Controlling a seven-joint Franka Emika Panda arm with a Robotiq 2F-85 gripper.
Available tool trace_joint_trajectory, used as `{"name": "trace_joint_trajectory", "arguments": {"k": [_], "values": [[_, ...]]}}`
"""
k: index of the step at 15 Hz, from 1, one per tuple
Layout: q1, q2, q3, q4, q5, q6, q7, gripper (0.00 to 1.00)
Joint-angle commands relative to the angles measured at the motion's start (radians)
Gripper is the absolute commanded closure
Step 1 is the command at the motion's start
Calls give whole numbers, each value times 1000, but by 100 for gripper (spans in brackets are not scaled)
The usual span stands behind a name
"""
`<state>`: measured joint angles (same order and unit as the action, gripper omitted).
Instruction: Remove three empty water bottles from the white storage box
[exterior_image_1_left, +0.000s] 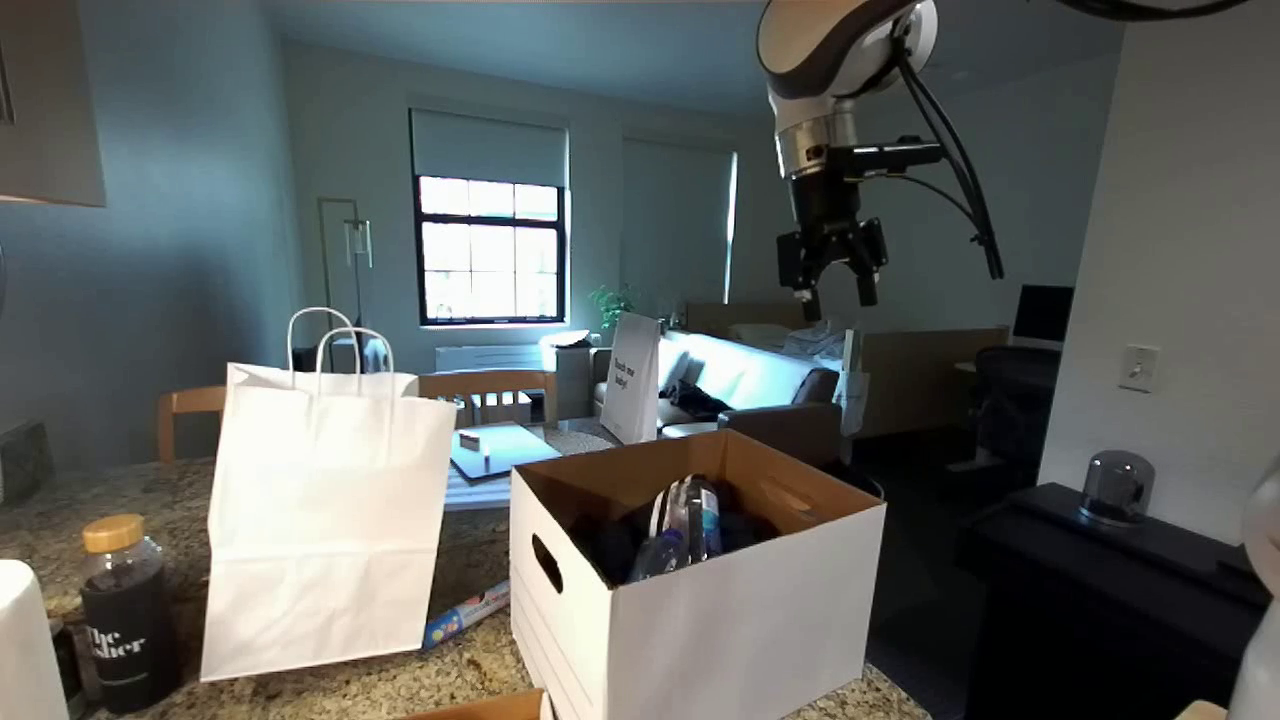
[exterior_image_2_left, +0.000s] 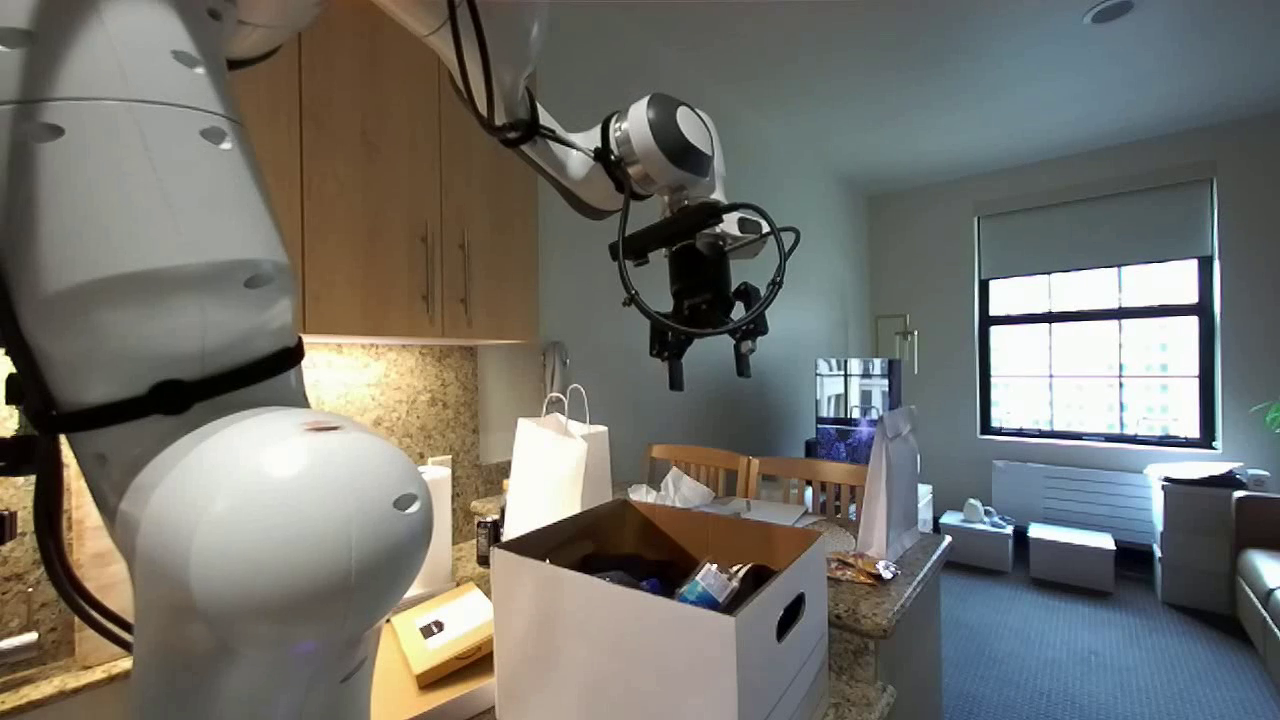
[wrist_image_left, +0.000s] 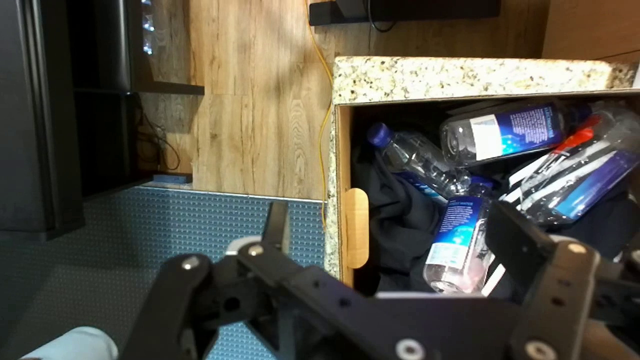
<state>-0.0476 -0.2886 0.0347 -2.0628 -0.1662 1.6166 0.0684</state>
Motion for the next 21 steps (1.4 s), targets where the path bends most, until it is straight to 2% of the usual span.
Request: {"name": "trace_joint_trajectory", "arguments": {"k": [1,3,6,11,13,18,21], "values": [[12,92,-14,57,50,26,43,0],[8,134,-27,84,111,59,65,0],[2,194,-45,98,231,171,146,0],[24,245,-33,36,242,344,212,0],[25,258,-37,60,223,314,193,0],[35,269,-31,52,218,334,216,0],[47,358,-19,61,199,343,236,0]]}}
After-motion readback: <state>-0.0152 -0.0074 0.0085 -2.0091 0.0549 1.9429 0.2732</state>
